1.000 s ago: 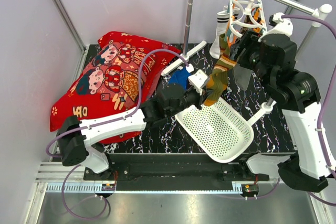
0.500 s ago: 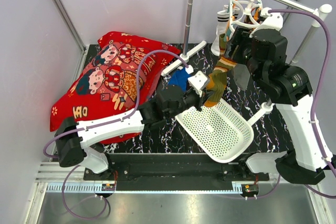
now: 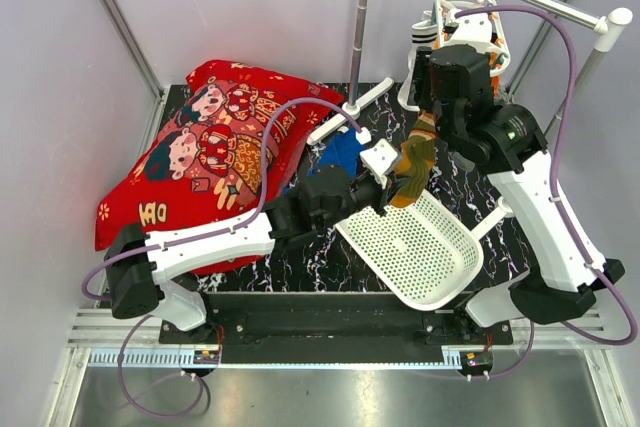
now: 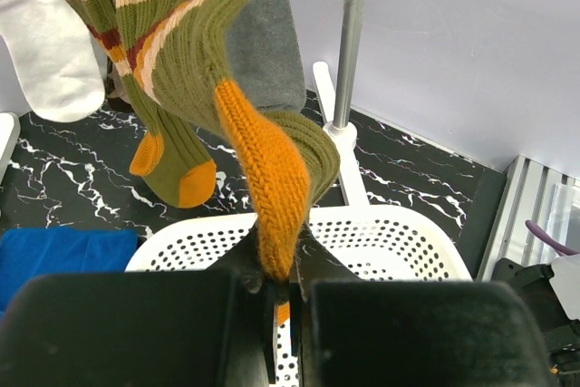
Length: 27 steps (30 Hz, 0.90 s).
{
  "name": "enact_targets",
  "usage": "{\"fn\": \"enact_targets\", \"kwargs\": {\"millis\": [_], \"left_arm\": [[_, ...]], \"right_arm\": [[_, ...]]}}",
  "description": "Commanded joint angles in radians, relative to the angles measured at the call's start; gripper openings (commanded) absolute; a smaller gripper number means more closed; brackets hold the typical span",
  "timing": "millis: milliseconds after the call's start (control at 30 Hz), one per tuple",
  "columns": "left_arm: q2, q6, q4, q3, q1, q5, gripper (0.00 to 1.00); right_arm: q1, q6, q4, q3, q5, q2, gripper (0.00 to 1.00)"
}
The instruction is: Remove the socks clipped to the hanger
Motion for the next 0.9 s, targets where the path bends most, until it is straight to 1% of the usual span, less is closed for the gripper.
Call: {"fn": "enact_targets", "kwargs": {"millis": [0,67,133,200,267,367,500,600,633,700,733,767,800,833,867], "left_arm": [[-0.051,0.017,0.057,0.018,-0.012,-0.026,0.0],[-0.05,0.019,0.061,0.015,-0.011,-0.027,0.0],[-0.047,0.022,0.058,0.018,-0.014,-0.027,0.0],[-0.042,0.024,0.054,0.026,-0.014,-0.029,0.0],[-0.044,0.019,0.055,0.025,-0.014,-0.041,0.0],[-0.05,0.008,0.066,0.012,-0.014,-0.041,0.0],[-0.056,0.002,0.064,0.011,-0.016,-0.034,0.0],[-0.064,0.004,0.064,0.006,-0.014,-0.037,0.0],[-0.064,0.007,0.064,0.008,-0.016,-0.041,0.0],[-0.068,0.007,0.063,0.006,-0.016,-0.044,0.0],[-0.065,0.007,0.064,0.006,-0.016,-0.046,0.0],[-0.068,0.008,0.064,0.003,-0.016,-0.049,0.0],[-0.068,0.007,0.066,0.0,-0.017,-0.05,0.0],[-0.068,0.007,0.067,-0.001,-0.016,-0.05,0.0],[-0.068,0.008,0.07,-0.004,-0.016,-0.052,0.0]], "right_arm": [[0.011,-0.04,0.017,0.029,0.106,0.003,0.68],[0.011,-0.045,0.029,0.014,0.116,-0.009,0.65],[0.011,-0.071,0.073,0.0,0.108,-0.022,0.64],[0.009,-0.103,0.115,-0.021,0.088,-0.035,0.59],[0.009,-0.123,0.141,-0.052,0.074,-0.052,0.5],[0.009,-0.134,0.184,-0.089,0.044,-0.074,0.43],[0.011,-0.137,0.189,-0.09,0.068,-0.068,0.38],[0.011,-0.145,0.195,-0.09,0.065,-0.065,0.27],[0.011,-0.146,0.198,-0.09,0.065,-0.063,0.2],[0.011,-0.149,0.202,-0.09,0.068,-0.065,0.14],[0.011,-0.152,0.202,-0.089,0.074,-0.063,0.08],[0.011,-0.157,0.202,-0.089,0.076,-0.063,0.06],[0.009,-0.155,0.204,-0.087,0.076,-0.062,0.05],[0.011,-0.151,0.199,-0.087,0.074,-0.066,0.1],[0.011,-0.127,0.189,-0.087,0.07,-0.071,0.17]]}}
